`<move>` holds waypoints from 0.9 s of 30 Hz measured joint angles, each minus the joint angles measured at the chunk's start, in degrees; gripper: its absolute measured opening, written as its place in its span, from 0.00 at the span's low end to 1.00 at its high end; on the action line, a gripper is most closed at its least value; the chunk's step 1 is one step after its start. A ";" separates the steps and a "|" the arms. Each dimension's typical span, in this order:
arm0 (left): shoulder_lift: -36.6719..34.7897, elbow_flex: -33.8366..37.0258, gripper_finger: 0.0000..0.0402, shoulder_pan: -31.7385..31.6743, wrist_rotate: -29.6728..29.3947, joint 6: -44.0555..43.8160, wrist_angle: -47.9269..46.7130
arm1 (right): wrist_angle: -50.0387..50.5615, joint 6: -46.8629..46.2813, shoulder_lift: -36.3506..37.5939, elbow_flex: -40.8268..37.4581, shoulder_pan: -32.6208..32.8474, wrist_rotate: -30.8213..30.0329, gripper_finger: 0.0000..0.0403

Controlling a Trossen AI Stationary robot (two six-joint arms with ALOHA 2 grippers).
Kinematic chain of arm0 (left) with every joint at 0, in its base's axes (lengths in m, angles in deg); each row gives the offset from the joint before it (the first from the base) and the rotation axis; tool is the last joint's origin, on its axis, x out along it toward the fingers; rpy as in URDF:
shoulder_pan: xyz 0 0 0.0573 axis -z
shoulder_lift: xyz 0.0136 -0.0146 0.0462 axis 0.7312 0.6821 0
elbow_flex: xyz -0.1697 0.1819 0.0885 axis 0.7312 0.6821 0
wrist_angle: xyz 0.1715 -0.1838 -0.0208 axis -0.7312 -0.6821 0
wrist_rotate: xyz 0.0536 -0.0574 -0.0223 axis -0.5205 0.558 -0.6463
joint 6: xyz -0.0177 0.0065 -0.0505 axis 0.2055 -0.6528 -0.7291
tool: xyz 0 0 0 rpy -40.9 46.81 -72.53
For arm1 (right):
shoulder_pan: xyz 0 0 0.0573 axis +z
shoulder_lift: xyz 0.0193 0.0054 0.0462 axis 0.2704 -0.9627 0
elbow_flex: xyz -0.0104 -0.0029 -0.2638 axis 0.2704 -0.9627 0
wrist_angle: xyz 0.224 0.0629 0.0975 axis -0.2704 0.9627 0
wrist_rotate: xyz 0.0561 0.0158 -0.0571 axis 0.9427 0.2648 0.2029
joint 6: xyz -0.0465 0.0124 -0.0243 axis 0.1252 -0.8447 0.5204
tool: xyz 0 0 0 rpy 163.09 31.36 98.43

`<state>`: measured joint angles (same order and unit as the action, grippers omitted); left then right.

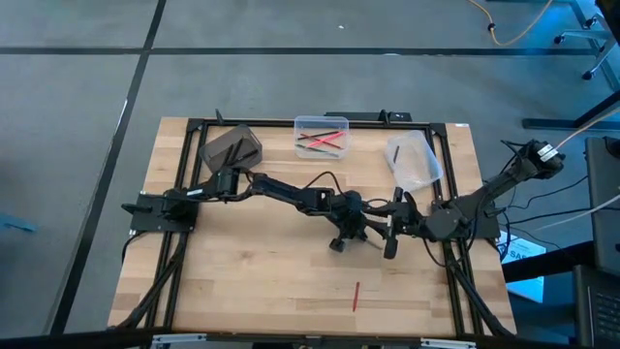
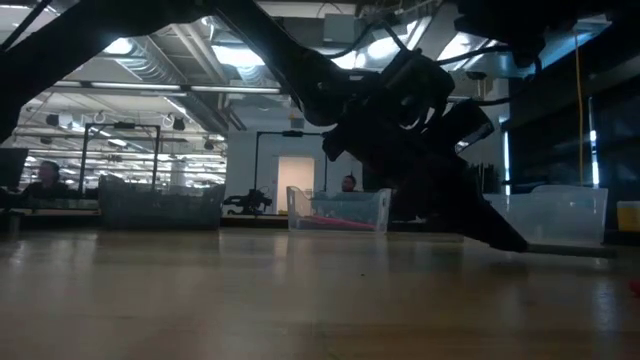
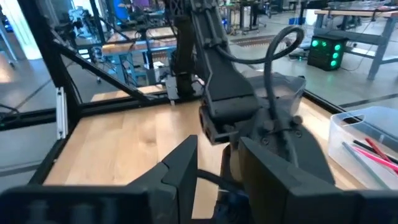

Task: Sort crayons/erasers/pens/pencils in bins
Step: Put the gray crayon into the right transparent bin

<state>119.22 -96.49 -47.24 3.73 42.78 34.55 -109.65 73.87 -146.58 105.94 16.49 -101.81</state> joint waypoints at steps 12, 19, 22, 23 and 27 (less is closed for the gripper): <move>-1.95 -0.15 0.01 0.98 0.72 -0.09 -1.54 | -1.00 1.83 0.05 0.00 0.00 0.51 0.30; -5.19 3.31 0.01 0.30 0.85 -0.88 0.76 | -1.56 4.18 0.18 0.02 0.02 2.72 0.30; -7.16 7.31 0.01 0.11 0.85 -2.39 5.17 | -2.23 5.29 0.51 0.02 0.01 3.39 0.30; -7.89 8.86 0.01 0.11 0.83 -2.81 7.26 | -2.31 5.72 0.65 0.02 0.00 3.60 0.30; -10.54 14.34 0.01 -0.01 0.68 -4.36 13.70 | -2.89 7.20 0.73 0.02 0.00 3.59 0.30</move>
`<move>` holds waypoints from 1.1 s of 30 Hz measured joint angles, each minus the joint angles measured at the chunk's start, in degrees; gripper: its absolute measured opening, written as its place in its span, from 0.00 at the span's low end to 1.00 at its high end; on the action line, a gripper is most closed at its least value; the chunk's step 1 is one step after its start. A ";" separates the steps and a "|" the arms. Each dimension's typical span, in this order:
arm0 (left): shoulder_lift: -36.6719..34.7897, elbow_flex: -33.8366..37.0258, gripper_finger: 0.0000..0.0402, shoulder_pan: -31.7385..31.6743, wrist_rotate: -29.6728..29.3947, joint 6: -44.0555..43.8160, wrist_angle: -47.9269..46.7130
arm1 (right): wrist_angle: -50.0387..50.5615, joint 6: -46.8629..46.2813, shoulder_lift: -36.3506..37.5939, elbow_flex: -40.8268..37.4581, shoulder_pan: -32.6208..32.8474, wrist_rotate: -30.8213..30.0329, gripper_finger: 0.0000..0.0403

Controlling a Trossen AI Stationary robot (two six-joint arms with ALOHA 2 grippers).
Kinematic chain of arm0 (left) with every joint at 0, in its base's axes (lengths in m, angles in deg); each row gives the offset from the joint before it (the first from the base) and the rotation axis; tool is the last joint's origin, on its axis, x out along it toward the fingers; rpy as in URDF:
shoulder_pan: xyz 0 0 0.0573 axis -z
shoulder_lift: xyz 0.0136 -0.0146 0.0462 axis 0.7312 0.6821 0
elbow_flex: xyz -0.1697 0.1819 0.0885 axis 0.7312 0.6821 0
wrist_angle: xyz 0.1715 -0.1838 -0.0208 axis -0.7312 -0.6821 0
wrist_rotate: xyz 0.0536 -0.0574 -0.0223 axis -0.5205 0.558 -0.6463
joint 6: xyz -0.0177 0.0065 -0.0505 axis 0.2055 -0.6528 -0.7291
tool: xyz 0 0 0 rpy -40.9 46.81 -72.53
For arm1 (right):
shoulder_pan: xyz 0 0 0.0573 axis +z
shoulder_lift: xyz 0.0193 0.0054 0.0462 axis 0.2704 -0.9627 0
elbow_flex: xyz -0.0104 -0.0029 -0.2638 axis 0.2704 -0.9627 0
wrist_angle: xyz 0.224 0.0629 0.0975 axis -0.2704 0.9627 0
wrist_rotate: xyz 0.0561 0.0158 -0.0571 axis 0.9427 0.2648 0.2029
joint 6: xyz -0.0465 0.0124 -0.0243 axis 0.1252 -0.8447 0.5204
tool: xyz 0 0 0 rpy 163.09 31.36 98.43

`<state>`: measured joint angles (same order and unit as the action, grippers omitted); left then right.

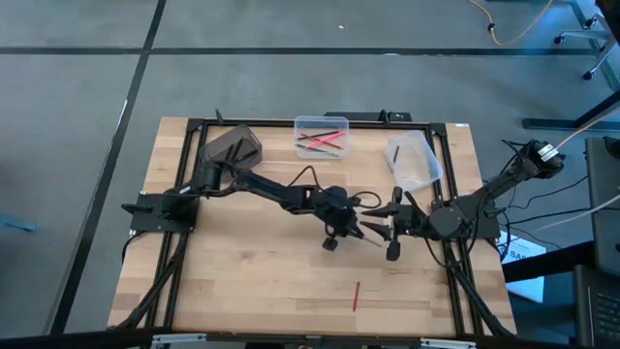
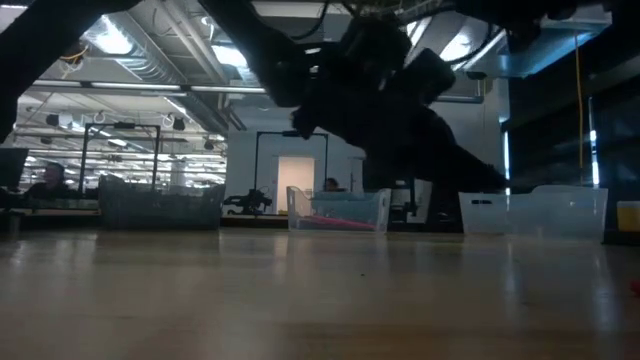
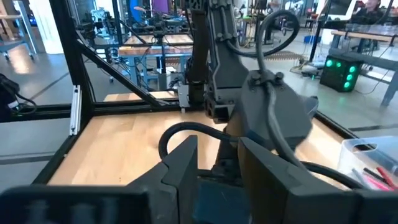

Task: Sort crayons/erasers/pens/pencils in bins
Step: Put the gray crayon into the right transparent bin

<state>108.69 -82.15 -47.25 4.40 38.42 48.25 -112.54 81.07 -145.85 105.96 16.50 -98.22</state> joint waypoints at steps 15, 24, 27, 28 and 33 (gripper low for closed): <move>-6.38 11.17 0.01 -3.67 1.33 -6.16 18.22 | -0.70 1.58 -0.07 0.00 -0.02 0.17 0.30; -6.25 11.21 0.01 -3.94 3.41 -6.35 18.75 | -0.60 1.60 -0.31 0.00 -0.02 1.06 0.30; -6.25 11.21 0.01 -3.97 3.67 -6.58 18.73 | -0.56 1.63 -0.31 0.00 -0.02 1.06 0.30; -6.25 11.21 0.01 -3.97 3.67 -6.41 18.72 | -0.57 1.64 -0.31 0.00 -0.02 1.06 0.30; -6.25 11.21 0.01 -3.97 3.98 -6.36 18.95 | -0.55 1.64 -0.31 0.00 -0.02 1.06 0.30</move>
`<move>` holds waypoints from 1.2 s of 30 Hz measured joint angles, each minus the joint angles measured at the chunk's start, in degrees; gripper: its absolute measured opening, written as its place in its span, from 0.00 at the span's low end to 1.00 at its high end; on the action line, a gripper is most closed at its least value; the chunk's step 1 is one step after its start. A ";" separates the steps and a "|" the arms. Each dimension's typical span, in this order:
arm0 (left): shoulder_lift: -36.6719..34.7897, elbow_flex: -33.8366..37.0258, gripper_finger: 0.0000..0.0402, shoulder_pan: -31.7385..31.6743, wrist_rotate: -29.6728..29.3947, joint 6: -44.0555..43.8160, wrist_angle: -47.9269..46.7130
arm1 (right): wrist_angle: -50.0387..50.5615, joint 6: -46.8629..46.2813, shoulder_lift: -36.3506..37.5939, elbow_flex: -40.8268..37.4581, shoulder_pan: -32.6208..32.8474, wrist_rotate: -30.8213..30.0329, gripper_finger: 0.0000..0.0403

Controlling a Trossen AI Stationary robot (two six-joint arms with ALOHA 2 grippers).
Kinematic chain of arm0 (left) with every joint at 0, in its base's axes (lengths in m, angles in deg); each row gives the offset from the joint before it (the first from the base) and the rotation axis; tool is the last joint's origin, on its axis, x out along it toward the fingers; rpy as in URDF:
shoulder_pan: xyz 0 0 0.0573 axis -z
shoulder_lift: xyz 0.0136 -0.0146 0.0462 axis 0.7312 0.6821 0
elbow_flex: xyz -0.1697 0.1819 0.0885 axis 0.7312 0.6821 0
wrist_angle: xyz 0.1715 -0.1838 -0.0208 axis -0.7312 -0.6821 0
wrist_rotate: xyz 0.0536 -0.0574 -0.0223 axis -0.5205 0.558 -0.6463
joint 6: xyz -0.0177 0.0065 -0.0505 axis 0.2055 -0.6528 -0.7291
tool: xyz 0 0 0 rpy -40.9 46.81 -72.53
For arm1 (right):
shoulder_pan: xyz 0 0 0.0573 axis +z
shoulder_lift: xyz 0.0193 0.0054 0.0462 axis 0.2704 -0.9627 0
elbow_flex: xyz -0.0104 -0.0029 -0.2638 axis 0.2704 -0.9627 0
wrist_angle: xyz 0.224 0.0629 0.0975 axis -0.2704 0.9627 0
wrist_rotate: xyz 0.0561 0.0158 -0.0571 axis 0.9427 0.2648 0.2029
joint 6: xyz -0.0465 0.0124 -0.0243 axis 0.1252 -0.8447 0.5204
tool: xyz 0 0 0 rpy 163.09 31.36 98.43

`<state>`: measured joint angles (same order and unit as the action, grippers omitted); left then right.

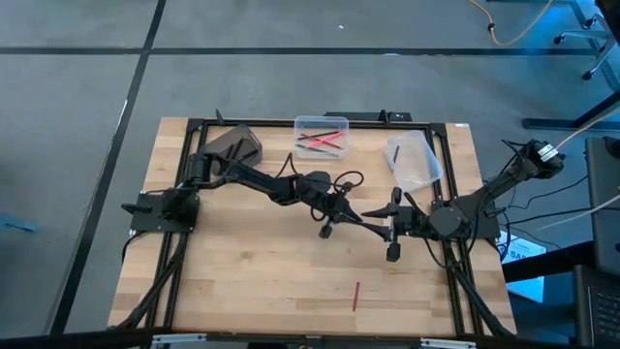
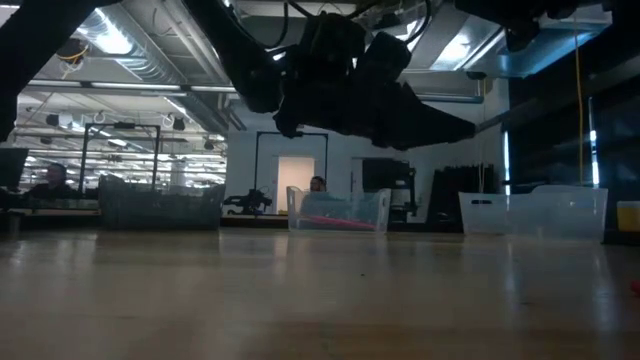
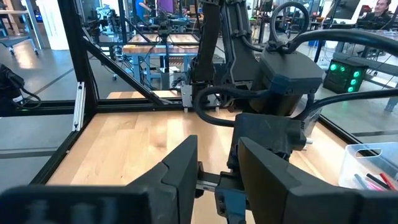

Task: Sort crayons/erasers/pens/pencils in bins
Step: Put the gray crayon into the right transparent bin

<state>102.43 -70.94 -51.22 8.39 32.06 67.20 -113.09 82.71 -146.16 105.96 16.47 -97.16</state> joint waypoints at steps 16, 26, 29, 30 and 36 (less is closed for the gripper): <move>-0.04 0.00 0.01 0.22 1.17 -0.78 0.66 | -0.16 -0.74 -0.01 0.00 0.01 0.24 0.30; -0.13 -0.02 0.01 0.06 2.50 -0.76 1.01 | -1.99 -1.34 -2.44 0.00 0.02 0.35 0.30; -0.27 -0.02 0.01 -0.37 3.37 -0.77 1.00 | -2.34 -1.38 -2.54 0.00 0.02 0.37 0.30; -0.33 -0.02 0.01 -0.53 3.88 -0.76 1.03 | -2.33 -1.39 -2.54 0.00 0.02 0.35 0.30; -2.42 1.76 0.01 -1.24 4.61 -0.22 1.62 | -2.71 -1.16 -2.54 0.00 1.27 -0.04 0.30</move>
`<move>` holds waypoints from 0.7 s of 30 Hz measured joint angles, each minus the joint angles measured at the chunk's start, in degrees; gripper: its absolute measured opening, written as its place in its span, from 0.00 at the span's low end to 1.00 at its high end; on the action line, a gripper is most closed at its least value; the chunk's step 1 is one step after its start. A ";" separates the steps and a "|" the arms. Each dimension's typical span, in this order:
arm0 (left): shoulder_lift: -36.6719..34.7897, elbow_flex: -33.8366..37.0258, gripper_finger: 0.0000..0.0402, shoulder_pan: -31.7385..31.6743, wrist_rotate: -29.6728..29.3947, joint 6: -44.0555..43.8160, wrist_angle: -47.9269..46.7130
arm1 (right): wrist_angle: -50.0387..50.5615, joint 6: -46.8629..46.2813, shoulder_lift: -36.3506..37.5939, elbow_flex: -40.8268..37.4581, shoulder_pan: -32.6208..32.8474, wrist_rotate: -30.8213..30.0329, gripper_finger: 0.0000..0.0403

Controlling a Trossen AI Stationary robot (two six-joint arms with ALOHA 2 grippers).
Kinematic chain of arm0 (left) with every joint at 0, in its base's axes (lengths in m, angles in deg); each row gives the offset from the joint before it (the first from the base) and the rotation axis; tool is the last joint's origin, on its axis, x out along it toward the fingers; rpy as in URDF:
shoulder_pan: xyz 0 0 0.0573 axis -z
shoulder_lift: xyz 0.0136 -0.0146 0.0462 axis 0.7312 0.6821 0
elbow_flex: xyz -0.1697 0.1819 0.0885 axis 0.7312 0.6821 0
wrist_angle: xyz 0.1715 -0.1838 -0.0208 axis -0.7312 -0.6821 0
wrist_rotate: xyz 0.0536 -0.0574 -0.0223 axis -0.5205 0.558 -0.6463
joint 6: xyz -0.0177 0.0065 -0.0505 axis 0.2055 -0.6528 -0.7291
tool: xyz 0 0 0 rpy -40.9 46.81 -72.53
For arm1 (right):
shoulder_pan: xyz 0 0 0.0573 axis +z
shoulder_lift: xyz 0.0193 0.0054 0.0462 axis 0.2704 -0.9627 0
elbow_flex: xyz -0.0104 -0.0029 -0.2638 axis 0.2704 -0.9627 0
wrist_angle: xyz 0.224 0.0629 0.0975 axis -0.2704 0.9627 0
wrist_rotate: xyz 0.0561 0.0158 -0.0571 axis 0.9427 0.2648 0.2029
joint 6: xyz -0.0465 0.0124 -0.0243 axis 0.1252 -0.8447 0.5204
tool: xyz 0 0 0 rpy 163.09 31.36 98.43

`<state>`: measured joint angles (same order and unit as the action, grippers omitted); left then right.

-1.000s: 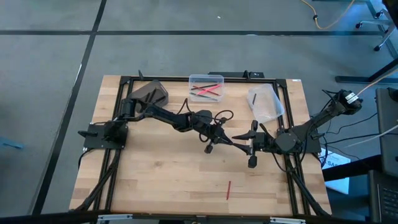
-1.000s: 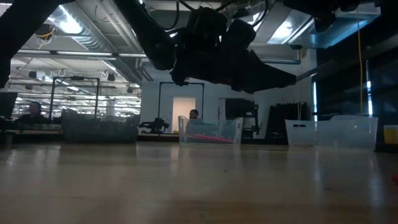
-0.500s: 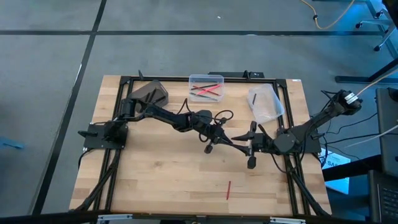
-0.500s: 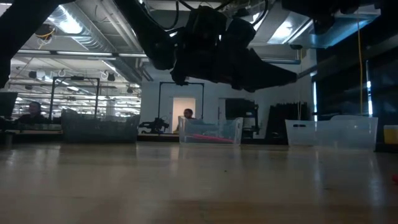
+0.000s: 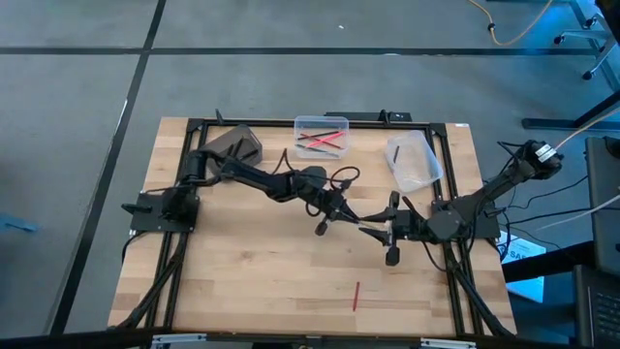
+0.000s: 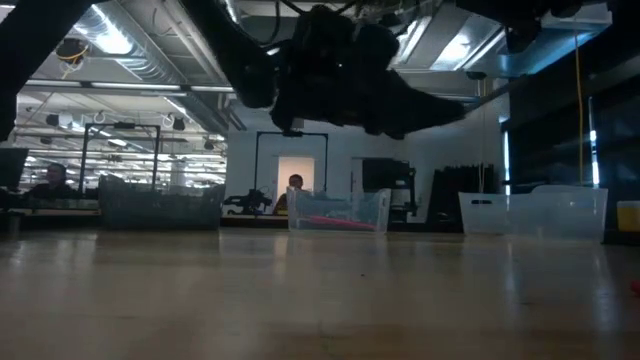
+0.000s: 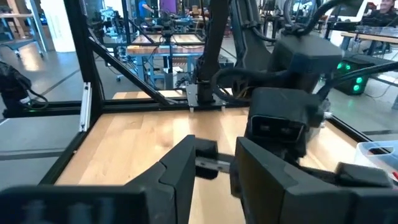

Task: Sort crayons/erasers/pens/pencils in bins
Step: Put the gray crayon into the right transparent bin

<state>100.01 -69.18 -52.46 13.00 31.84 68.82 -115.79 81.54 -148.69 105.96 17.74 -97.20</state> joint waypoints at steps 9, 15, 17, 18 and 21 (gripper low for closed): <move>-4.44 7.75 0.01 0.01 -1.18 -1.91 14.36 | -1.72 1.00 -0.26 0.00 0.50 -0.09 0.30; -4.42 7.97 0.01 0.12 -0.62 -2.13 15.05 | -4.10 2.40 -1.48 0.00 0.50 -0.08 0.30; -4.42 7.97 0.01 0.12 -0.62 -2.13 15.23 | -4.63 2.64 -1.64 0.00 0.48 -0.08 0.30; -4.42 7.97 0.01 0.12 -0.62 -2.13 15.20 | -4.75 2.64 -1.63 0.00 0.48 -0.07 0.30; -4.42 7.97 0.01 0.12 -0.62 -2.13 15.24 | -4.72 2.66 -1.62 0.00 0.48 -0.08 0.30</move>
<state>95.59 -61.21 -52.33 12.38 29.71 84.06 -120.52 84.20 -150.31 105.96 18.22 -97.29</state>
